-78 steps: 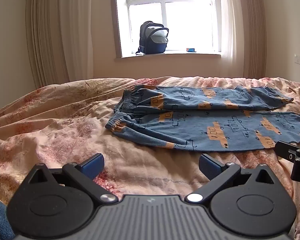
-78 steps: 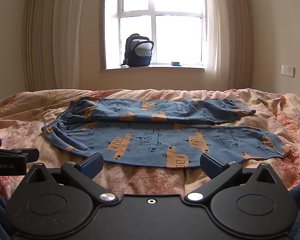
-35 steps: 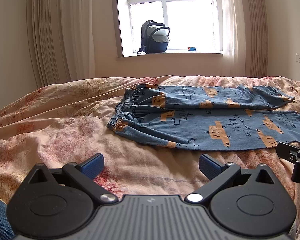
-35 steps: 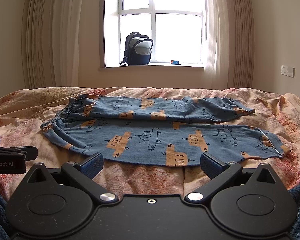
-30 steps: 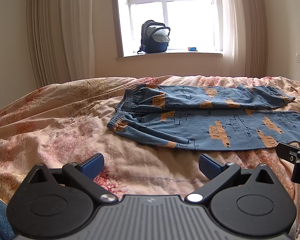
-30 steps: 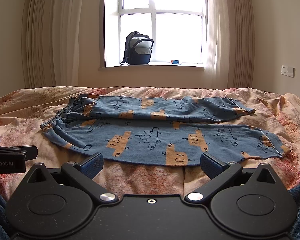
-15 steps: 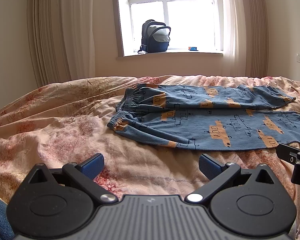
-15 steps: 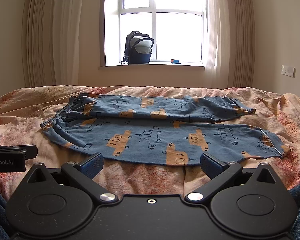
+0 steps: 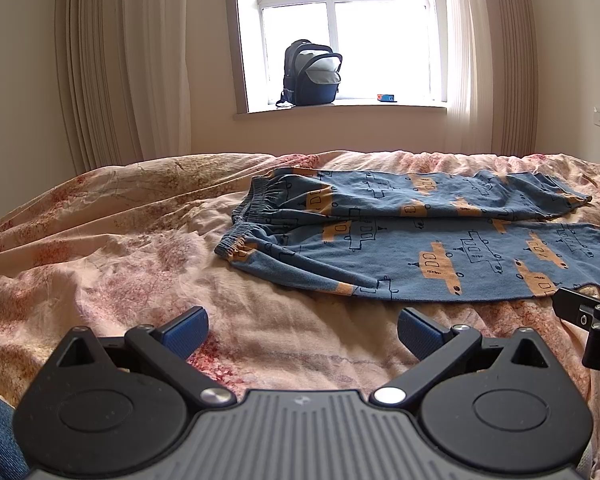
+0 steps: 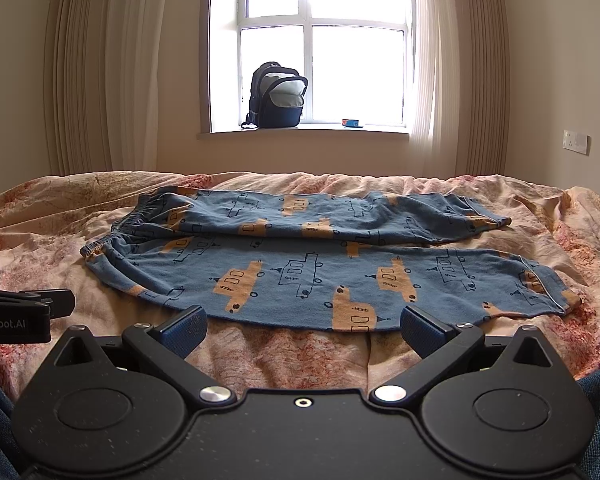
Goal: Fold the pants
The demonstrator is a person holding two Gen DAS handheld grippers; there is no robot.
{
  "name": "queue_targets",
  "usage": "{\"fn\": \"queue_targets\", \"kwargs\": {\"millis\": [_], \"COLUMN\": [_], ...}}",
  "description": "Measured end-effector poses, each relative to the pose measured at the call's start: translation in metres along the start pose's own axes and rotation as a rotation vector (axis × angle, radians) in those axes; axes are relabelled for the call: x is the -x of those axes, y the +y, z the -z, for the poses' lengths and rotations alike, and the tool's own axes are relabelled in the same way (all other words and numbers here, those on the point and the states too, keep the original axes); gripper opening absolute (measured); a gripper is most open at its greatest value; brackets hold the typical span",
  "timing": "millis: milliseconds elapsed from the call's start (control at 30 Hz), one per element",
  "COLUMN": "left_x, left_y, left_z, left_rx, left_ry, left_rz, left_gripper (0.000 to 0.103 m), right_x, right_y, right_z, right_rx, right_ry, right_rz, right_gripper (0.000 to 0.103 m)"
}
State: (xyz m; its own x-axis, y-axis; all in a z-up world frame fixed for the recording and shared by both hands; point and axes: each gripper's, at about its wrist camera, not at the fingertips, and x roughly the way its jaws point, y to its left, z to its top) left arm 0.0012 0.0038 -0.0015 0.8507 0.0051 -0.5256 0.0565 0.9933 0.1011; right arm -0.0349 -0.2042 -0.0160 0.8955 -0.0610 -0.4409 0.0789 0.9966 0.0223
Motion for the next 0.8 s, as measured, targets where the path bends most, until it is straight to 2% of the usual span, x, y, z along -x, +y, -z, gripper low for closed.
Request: {"fn": "queue_targets", "kwargs": {"millis": [600, 800], "left_x": [-0.0007, -0.009], "left_y": [0.001, 0.0012], "left_z": [0.0, 0.0045], "left_rx": [0.001, -0.006], "left_ry": [0.004, 0.038], "left_rz": [0.001, -0.013], "left_gripper": [0.103, 0.103], "right_x": [0.0017, -0.0007], "right_y": [0.001, 0.001], "right_z": [-0.002, 0.003], "right_rx": [0.0, -0.006], "right_ry": [0.001, 0.01], "right_rz": [0.001, 0.006], "right_gripper": [0.103, 0.103]}}
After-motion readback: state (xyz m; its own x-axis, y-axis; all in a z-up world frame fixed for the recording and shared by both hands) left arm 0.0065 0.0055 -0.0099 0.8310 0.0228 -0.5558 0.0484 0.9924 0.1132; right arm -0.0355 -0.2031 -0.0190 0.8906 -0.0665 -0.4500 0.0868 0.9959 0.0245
